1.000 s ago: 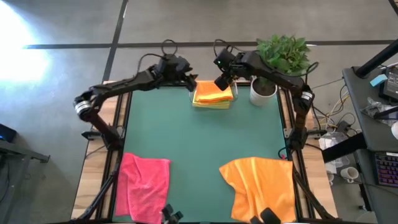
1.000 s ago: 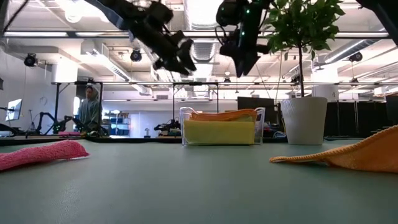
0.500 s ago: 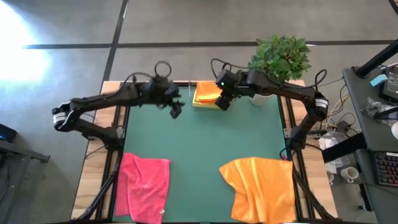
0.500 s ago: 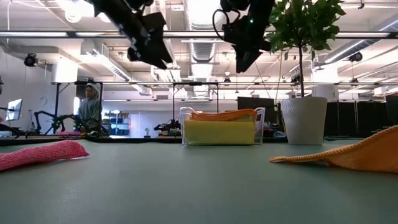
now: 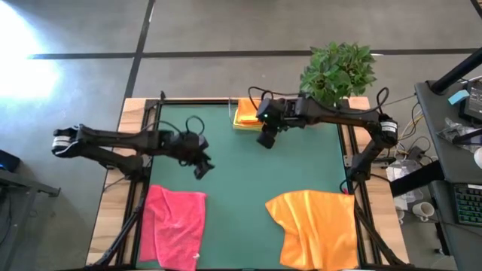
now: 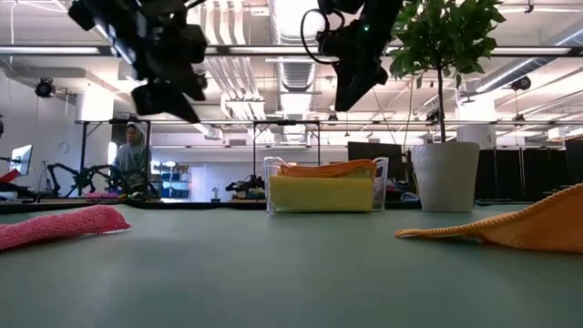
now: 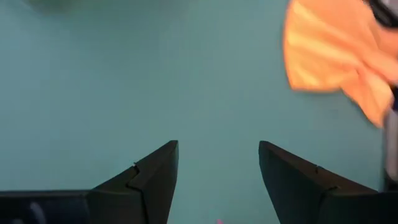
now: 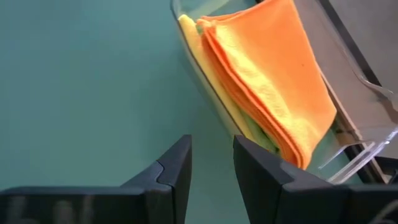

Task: Fold microfiber towels
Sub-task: Fold the pink towel

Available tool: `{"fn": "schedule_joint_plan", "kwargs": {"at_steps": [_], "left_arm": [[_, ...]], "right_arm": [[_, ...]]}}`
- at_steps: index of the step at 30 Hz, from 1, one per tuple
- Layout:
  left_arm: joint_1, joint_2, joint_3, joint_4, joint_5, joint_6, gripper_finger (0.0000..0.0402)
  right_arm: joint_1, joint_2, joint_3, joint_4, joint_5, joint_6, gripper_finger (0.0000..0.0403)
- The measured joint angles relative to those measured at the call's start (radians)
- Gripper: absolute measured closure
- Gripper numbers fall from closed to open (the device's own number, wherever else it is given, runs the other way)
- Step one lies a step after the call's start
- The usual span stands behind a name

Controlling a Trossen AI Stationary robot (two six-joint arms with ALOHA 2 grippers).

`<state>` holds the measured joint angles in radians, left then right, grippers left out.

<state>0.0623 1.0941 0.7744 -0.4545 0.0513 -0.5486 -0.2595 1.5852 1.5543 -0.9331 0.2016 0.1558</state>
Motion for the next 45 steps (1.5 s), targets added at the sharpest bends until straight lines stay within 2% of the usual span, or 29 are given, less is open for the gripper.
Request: {"fn": "schedule_joint_plan", "kwargs": {"at_steps": [6, 14, 21, 26, 32, 36, 39, 45], "left_arm": [[-0.132, 0.055, -0.027, -0.013, 0.094, -0.024, 0.0195], [-0.226, 0.116, -0.050, -0.073, 0.323, -0.128, 0.0195], [-0.244, 0.205, -0.082, -0.073, 0.367, -0.038, 0.0195], [-0.227, 0.322, -0.083, -0.062, 0.369, 0.095, 0.0194], [-0.181, 0.427, -0.083, 0.026, 0.457, 0.273, 0.0195], [-0.130, 0.466, -0.079, 0.071, 0.472, 0.398, 0.0195], [-0.067, 0.488, -0.077, 0.107, 0.460, 0.448, 0.0195], [0.094, 0.510, -0.079, 0.261, 0.366, 0.460, 0.0195]], "right_arm": [[0.007, 0.000, 0.000, 0.000, 0.000, 0.000, 0.0294], [0.006, 0.000, -0.002, 0.000, 0.000, -0.002, 0.0294], [0.006, 0.000, -0.004, 0.002, 0.001, -0.002, 0.0294], [0.006, 0.000, -0.004, 0.004, 0.000, 0.000, 0.0294], [0.006, 0.000, -0.005, 0.004, 0.001, 0.000, 0.0294], [0.006, 0.000, -0.005, 0.004, 0.001, 0.005, 0.0294], [0.006, 0.000, -0.005, 0.003, 0.000, 0.026, 0.0294], [0.006, 0.000, -0.005, -0.004, 0.000, 0.026, 0.0294]]}}
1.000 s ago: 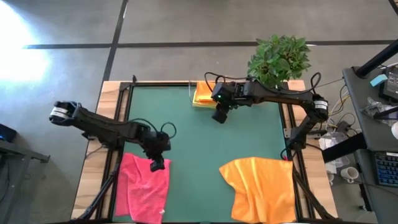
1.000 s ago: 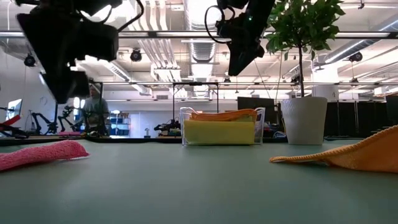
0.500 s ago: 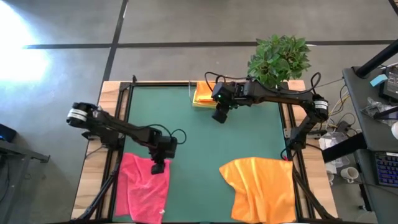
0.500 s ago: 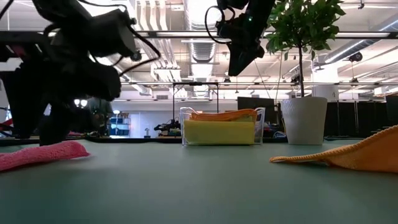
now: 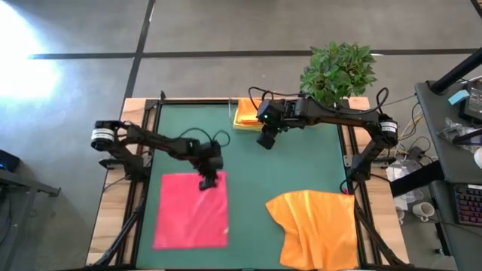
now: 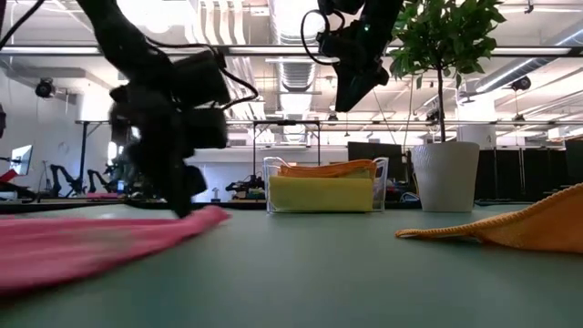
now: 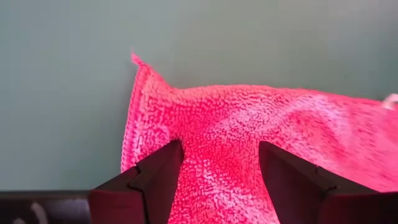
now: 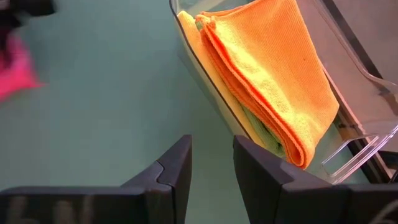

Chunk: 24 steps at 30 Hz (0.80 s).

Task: Fold microfiber towels
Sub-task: Fold the pink towel

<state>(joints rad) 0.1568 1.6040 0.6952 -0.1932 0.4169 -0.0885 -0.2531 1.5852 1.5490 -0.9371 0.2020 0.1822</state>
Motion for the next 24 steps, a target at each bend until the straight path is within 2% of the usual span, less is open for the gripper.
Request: {"fn": "schedule_joint_plan", "kwargs": {"at_steps": [5, 12, 15, 17, 21, 24], "left_arm": [[0.149, 0.002, 0.000, 0.119, -0.158, -0.065, 0.0195], [0.300, 0.000, 0.004, 0.079, -0.490, -0.310, 0.0195], [0.335, -0.018, 0.008, 0.066, -0.512, -0.412, 0.0195], [0.337, -0.044, 0.018, 0.039, -0.514, -0.428, 0.0194], [0.323, -0.149, 0.058, 0.045, -0.495, -0.364, 0.0194], [0.307, -0.240, 0.056, 0.008, -0.479, -0.327, 0.0194]], "right_arm": [[0.000, 0.000, 0.000, -0.001, 0.000, 0.001, 0.0294], [0.000, 0.000, 0.000, -0.015, 0.000, 0.001, 0.0294], [0.000, 0.000, 0.000, -0.016, 0.000, 0.001, 0.0294], [0.000, 0.000, 0.000, -0.016, 0.000, 0.002, 0.0294], [0.000, 0.000, 0.000, -0.015, -0.006, 0.002, 0.0294], [0.000, 0.000, -0.008, -0.013, -0.070, 0.002, 0.0294]]}}
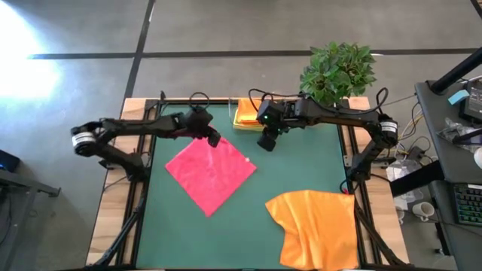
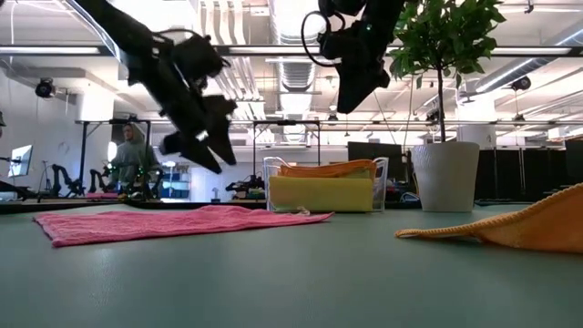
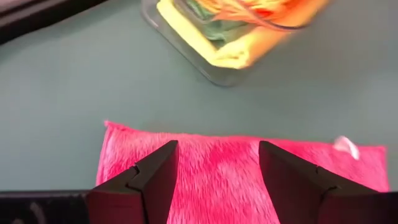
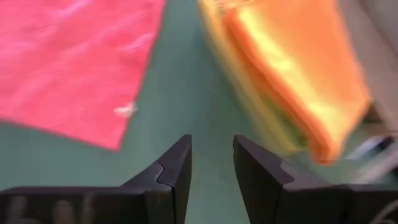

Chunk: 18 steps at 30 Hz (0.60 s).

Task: Fold microfiber towels
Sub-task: Fold the pink towel

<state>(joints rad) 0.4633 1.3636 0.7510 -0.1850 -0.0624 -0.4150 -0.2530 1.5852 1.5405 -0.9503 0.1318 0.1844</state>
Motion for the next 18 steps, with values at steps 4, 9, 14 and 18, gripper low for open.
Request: {"fn": "schedule_joint_plan", "kwargs": {"at_steps": [4, 9, 14, 18], "left_arm": [[-0.021, -0.128, -0.009, -0.122, 0.012, 0.012, 0.0194], [-0.070, -0.225, -0.052, -0.281, 0.040, 0.055, 0.0194], [-0.128, -0.238, -0.103, -0.306, 0.087, 0.025, 0.0194], [-0.178, -0.211, -0.127, -0.317, 0.092, -0.048, 0.0194]], "right_arm": [[0.001, 0.002, -0.031, 0.044, -0.130, 0.000, 0.0294], [0.001, 0.021, -0.103, 0.196, -0.288, 0.000, 0.0294], [0.015, 0.077, -0.154, 0.344, -0.419, 0.000, 0.0294], [0.044, 0.127, -0.163, 0.371, -0.420, -0.020, 0.0294]]}}
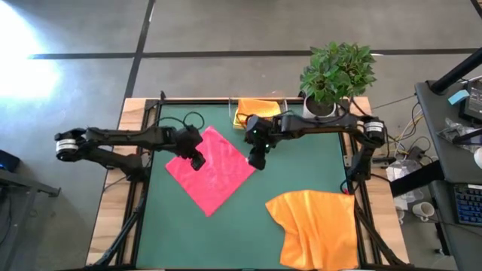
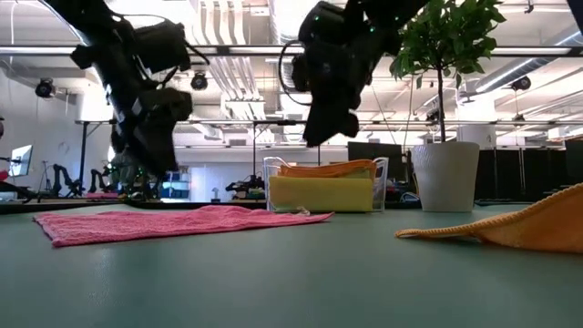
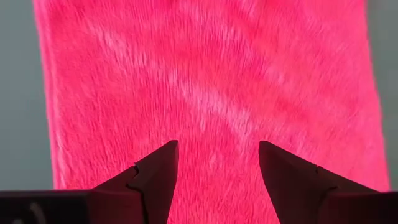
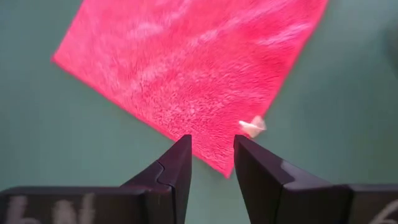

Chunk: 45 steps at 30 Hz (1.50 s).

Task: Fold microfiber towels
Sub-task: Fold the pink towel

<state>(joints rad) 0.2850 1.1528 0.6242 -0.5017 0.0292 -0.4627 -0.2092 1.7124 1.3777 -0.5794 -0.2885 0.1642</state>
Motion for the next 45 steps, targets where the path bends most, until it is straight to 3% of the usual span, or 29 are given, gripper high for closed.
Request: {"fn": "schedule_joint_plan", "kwargs": {"at_steps": [12, 20, 31, 45], "left_arm": [[-0.097, 0.113, 0.000, -0.014, 0.005, -0.029, 0.0194], [-0.102, 0.109, 0.003, -0.017, 0.019, -0.044, 0.0194], [-0.114, 0.109, 0.004, -0.129, 0.051, -0.058, 0.0194], [-0.151, 0.116, 0.005, -0.137, 0.153, -0.059, 0.0194]], "right_arm": [[0.042, 0.138, 0.002, 0.061, -0.011, -0.105, 0.0312], [0.042, 0.182, 0.002, 0.168, -0.110, -0.166, 0.0389], [0.037, 0.304, 0.002, 0.255, -0.295, -0.117, 0.0394], [0.021, 0.283, 0.011, 0.029, -0.048, -0.082, 0.0394]]}}
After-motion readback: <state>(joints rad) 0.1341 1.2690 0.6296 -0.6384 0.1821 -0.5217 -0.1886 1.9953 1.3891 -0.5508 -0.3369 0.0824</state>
